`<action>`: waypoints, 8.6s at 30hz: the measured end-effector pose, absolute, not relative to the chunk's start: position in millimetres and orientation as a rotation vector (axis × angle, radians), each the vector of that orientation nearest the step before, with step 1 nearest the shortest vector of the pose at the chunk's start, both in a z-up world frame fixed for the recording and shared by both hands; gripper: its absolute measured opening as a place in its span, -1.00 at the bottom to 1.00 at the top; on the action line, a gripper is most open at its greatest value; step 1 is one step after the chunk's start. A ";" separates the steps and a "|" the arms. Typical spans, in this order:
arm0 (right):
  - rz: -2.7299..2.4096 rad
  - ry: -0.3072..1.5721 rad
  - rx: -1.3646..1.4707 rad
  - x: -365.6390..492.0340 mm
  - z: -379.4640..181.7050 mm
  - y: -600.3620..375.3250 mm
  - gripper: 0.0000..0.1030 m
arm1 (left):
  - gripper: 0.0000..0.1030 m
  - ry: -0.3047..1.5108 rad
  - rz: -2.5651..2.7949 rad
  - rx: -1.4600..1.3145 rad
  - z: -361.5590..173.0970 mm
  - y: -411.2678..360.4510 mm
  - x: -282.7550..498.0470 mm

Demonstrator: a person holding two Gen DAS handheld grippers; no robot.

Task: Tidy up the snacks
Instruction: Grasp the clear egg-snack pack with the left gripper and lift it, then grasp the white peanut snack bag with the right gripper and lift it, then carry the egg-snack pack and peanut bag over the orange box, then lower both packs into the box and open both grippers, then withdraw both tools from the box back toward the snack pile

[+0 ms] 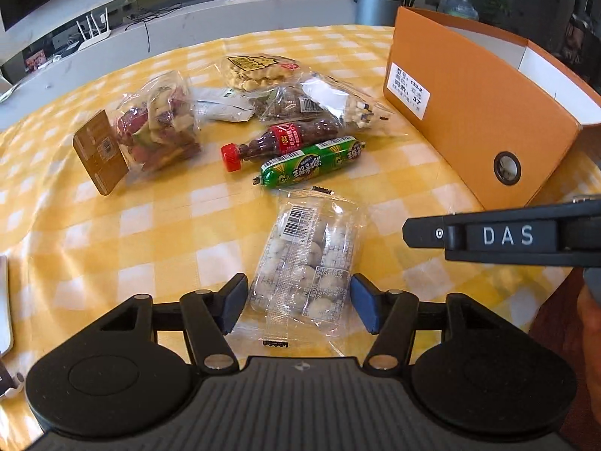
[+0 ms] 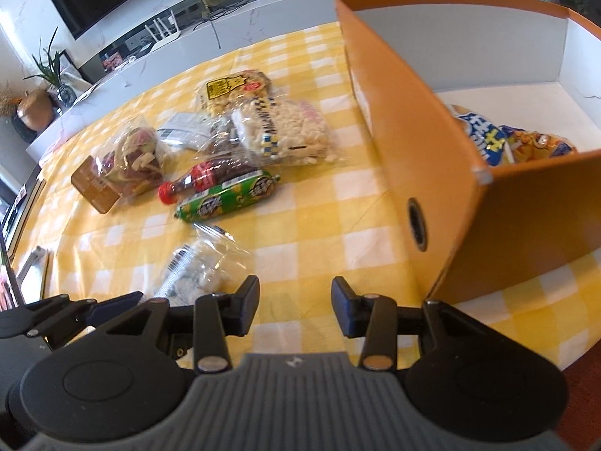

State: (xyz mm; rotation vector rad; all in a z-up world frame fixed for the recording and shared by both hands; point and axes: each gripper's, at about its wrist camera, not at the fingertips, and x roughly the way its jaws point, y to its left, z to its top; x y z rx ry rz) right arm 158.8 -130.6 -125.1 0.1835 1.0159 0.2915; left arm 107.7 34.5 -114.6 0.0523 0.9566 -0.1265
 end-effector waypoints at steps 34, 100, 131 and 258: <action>0.356 0.853 0.012 162.7 -101.1 -111.4 -0.10 | 0.22 0.789 -0.047 -0.026 -85.3 51.0 110.1; 0.433 0.636 -0.189 195.5 -33.4 -92.4 -0.64 | 0.23 0.669 0.000 -0.060 -32.3 57.9 127.6; 0.288 0.535 -0.160 153.0 39.0 -247.7 -0.64 | 0.23 0.596 -0.369 0.080 25.9 -69.5 167.7; 0.430 0.739 -0.084 147.9 -73.6 -106.6 -0.19 | 0.30 0.686 -0.144 -0.011 -76.8 47.4 103.6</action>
